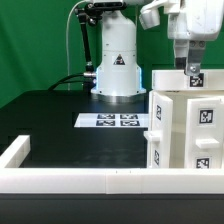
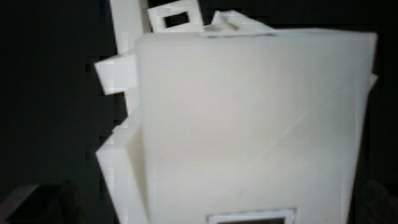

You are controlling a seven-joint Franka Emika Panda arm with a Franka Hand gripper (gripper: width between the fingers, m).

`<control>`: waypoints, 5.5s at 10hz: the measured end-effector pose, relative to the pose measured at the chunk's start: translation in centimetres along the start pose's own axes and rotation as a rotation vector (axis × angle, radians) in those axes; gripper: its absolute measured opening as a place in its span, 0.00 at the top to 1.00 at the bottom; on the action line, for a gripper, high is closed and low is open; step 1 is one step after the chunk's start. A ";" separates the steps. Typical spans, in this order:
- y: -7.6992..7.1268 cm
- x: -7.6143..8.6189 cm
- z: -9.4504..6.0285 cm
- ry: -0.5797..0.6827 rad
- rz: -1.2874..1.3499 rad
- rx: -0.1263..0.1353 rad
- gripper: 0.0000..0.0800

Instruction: Assemble cabinet

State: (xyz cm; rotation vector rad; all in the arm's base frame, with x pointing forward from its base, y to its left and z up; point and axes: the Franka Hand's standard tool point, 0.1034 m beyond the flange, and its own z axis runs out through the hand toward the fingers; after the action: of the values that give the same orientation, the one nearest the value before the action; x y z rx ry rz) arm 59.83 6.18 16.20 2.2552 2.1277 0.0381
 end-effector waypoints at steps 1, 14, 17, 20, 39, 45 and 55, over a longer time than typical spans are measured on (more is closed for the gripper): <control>0.0 -0.4 0.2 -0.002 0.007 0.004 0.00; -0.4 -0.6 0.4 0.000 0.672 0.007 0.30; -1.0 -0.1 0.5 0.005 0.995 0.020 0.30; -1.0 0.2 0.4 0.004 1.243 0.021 0.30; -1.4 3.4 -1.2 0.178 2.889 0.252 0.00; -0.6 4.4 -2.0 0.079 2.246 0.143 0.00; -0.2 4.6 -2.4 0.078 1.193 0.036 0.00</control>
Offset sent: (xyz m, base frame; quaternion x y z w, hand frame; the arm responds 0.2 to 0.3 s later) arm -0.0070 0.0075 0.0002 -0.0177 0.0127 0.0653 0.9976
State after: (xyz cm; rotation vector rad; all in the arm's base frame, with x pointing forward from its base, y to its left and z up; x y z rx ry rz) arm 59.81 10.80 18.55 3.1532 0.5098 0.1172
